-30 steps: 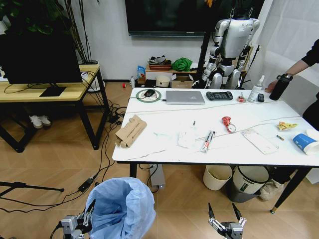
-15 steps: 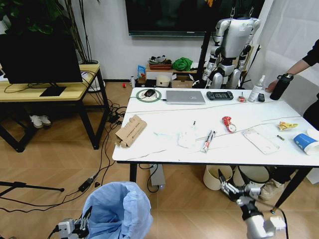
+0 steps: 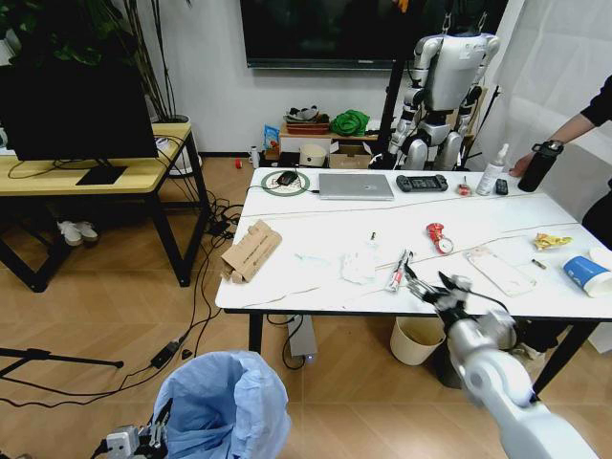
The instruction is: Pick up the trash bin and place the trash from the table into it.
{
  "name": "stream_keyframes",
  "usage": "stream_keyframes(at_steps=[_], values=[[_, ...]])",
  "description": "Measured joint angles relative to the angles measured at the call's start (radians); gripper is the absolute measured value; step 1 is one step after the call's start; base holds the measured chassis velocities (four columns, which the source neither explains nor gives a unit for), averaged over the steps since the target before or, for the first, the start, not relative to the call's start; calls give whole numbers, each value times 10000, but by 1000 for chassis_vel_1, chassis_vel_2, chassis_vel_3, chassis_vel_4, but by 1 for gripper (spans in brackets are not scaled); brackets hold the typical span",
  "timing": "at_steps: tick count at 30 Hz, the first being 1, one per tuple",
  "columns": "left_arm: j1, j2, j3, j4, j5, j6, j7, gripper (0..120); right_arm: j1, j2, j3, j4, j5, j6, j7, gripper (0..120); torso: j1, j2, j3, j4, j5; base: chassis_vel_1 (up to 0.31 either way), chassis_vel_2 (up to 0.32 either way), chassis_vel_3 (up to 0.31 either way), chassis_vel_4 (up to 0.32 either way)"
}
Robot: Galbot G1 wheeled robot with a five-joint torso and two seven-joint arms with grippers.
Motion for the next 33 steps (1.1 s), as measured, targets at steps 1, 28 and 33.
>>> stream_keyframes(at_steps=[1, 28, 33], values=[[63, -32, -25, -34, -2, -41, 28, 0, 233, 117, -162, -193, -7, -199, 181, 100, 0, -2, 0, 0, 1, 0, 0, 0, 0], [133, 280, 117, -612, -770, 1069, -546, 0, 1058, 161, -1150, -1088, -1401, -2001, 1519, 26, -6, -12, -8, -4, -5, 0, 0, 0, 0], [147, 329, 103, -631, -775, 1058, -539, 0, 1034, 216, -1097, -1045, -1409, -1941, 1528, 9, -7, -12, -9, -1, -6, 0, 0, 0, 0]])
